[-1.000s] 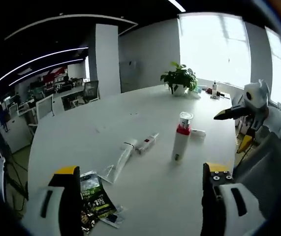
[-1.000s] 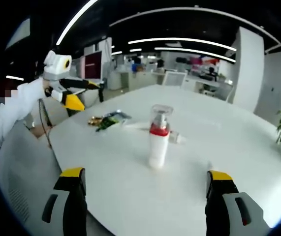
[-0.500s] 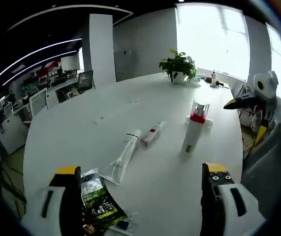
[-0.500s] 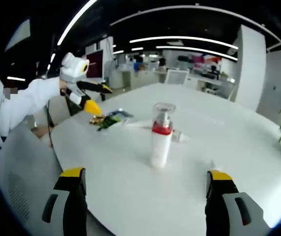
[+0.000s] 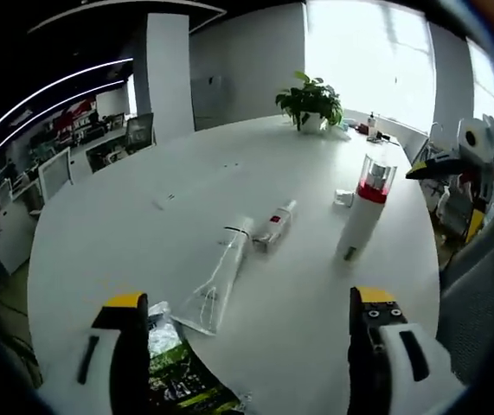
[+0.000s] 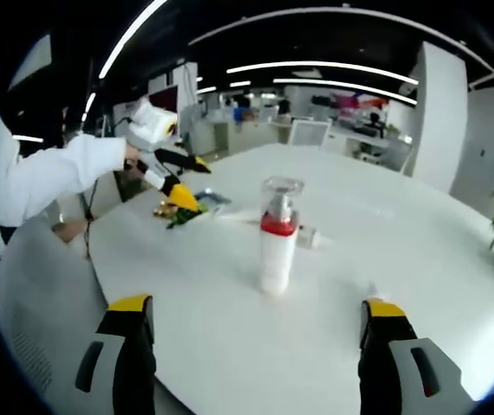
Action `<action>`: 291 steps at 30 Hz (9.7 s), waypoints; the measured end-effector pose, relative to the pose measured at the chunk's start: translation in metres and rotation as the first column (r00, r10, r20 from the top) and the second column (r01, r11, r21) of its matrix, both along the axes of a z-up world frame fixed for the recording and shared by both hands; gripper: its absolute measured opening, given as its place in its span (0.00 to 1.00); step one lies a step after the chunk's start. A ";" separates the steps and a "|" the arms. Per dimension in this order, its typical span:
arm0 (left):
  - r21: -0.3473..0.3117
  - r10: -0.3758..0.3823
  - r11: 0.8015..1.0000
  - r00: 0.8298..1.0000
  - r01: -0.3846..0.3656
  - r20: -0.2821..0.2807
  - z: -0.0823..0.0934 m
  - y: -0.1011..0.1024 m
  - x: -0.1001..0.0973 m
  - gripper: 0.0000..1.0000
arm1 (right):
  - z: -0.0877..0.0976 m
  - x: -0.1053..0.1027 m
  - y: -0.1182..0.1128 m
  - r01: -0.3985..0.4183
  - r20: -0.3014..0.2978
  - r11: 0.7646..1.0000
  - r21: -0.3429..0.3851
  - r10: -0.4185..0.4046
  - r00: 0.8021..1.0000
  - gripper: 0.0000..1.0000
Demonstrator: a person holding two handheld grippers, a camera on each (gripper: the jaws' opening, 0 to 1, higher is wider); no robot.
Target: Arrange the skincare products in the storage area until every visible bottle or jar stands upright without overlapping.
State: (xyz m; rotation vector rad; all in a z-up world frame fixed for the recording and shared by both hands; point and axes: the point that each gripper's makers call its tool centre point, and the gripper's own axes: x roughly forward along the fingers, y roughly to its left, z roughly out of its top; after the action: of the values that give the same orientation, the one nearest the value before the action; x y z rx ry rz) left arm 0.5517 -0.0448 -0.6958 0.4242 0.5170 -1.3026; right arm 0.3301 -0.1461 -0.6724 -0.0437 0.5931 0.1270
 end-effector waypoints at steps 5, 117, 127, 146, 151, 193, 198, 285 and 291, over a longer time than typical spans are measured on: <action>0.033 -0.025 0.999 1.000 0.025 -0.001 -0.012 -0.007 0.005 0.87 | -0.002 0.003 -0.001 -0.004 -0.007 1.000 -0.001 0.004 1.000 0.96; 0.519 -0.215 0.830 0.976 0.207 -0.046 -0.085 -0.044 0.025 0.30 | -0.015 0.010 -0.015 0.035 -0.034 0.999 0.003 -0.035 0.999 0.91; 0.474 -0.187 0.867 0.982 0.155 0.021 -0.087 -0.046 0.037 0.28 | -0.005 0.008 -0.013 0.031 -0.013 1.000 0.003 -0.031 0.999 0.91; 0.316 -0.017 0.948 0.997 0.039 -0.071 -0.077 -0.027 0.035 0.26 | 0.002 0.007 0.004 -0.002 0.010 1.000 0.006 0.002 1.000 0.89; 0.322 -0.012 0.946 0.998 0.032 -0.063 -0.077 -0.018 0.035 0.26 | 0.003 0.008 0.007 -0.017 0.012 1.000 0.001 0.017 1.000 0.89; 0.418 -0.169 0.867 0.948 0.273 -0.268 -0.054 0.036 -0.080 0.27 | -0.042 0.035 0.091 -0.394 -0.015 0.915 -0.089 0.394 0.919 0.66; 0.447 -0.196 0.835 0.933 0.320 -0.302 -0.059 0.042 -0.093 0.27 | -0.049 0.041 0.094 -0.425 -0.017 0.895 -0.134 0.426 0.904 0.59; -0.066 -0.060 0.997 0.802 0.026 -0.594 0.039 0.017 -0.134 0.16 | -0.095 0.074 0.085 -0.457 -0.050 0.800 -0.389 0.477 0.877 0.11; -0.186 0.039 0.958 0.742 -0.218 -0.669 0.062 0.028 -0.137 0.30 | -0.077 0.079 0.085 -0.429 -0.010 0.792 -0.434 0.472 0.881 0.11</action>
State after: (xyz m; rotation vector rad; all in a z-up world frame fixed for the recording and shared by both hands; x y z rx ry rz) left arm 0.4148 -0.0164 -0.6342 -0.3182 0.9424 -1.3442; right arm 0.4087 -0.0613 -0.7498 -0.6216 0.4915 0.4603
